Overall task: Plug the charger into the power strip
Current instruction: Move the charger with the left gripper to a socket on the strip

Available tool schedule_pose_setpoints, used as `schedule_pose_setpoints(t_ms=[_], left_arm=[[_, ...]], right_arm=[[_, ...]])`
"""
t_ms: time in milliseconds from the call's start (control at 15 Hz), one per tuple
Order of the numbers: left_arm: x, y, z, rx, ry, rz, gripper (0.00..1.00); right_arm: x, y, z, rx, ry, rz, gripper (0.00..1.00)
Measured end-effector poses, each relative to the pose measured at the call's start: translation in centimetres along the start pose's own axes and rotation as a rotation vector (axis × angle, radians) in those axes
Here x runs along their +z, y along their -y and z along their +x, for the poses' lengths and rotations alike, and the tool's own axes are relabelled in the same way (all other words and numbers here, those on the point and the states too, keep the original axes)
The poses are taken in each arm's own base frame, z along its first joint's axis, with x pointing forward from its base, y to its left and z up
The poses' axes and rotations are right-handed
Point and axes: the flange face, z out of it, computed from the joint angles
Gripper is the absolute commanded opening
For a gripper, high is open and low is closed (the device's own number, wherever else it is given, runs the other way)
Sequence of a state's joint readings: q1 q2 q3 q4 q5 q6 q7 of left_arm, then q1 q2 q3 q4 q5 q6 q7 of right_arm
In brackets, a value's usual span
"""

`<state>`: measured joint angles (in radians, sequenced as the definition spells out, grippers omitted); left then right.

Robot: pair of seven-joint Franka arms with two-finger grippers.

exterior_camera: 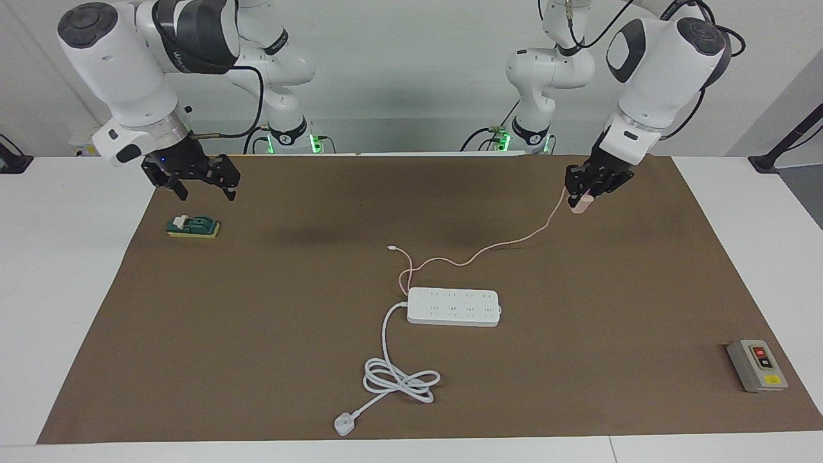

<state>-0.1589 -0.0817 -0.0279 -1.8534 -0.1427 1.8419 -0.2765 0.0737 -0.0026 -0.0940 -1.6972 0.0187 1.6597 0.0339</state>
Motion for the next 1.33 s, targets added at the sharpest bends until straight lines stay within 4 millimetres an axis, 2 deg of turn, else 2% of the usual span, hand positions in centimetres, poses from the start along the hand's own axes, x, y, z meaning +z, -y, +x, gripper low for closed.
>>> schedule_pose_setpoints(t_ms=[200, 466, 665, 865, 1065, 1331], left_arm=[[-0.3, -2.2, -0.2, -0.090, -0.044, -0.019, 0.00], [-0.2, -3.0, 0.3, -0.475, -0.100, -0.034, 0.00], [0.8, -3.8, 0.5, -0.711, -0.112, -0.016, 0.00], [4.1, -6.5, 0.8, -0.941, -0.121, 0.043, 0.00], [7.3, -9.1, 3.0, -1.097, -0.111, 0.062, 0.00], [11.3, -11.7, 5.5, -1.210, -0.094, 0.081, 0.00]], right_arm=[[0.0, 0.0, 0.0, 0.000, 0.000, 0.000, 1.00], [0.0, 0.0, 0.0, 0.000, 0.000, 0.000, 1.00], [0.0, 0.0, 0.0, 0.000, 0.000, 0.000, 1.00], [0.0, 0.0, 0.0, 0.000, 0.000, 0.000, 1.00], [0.0, 0.0, 0.0, 0.000, 0.000, 0.000, 1.00], [0.0, 0.0, 0.0, 0.000, 0.000, 0.000, 1.00]])
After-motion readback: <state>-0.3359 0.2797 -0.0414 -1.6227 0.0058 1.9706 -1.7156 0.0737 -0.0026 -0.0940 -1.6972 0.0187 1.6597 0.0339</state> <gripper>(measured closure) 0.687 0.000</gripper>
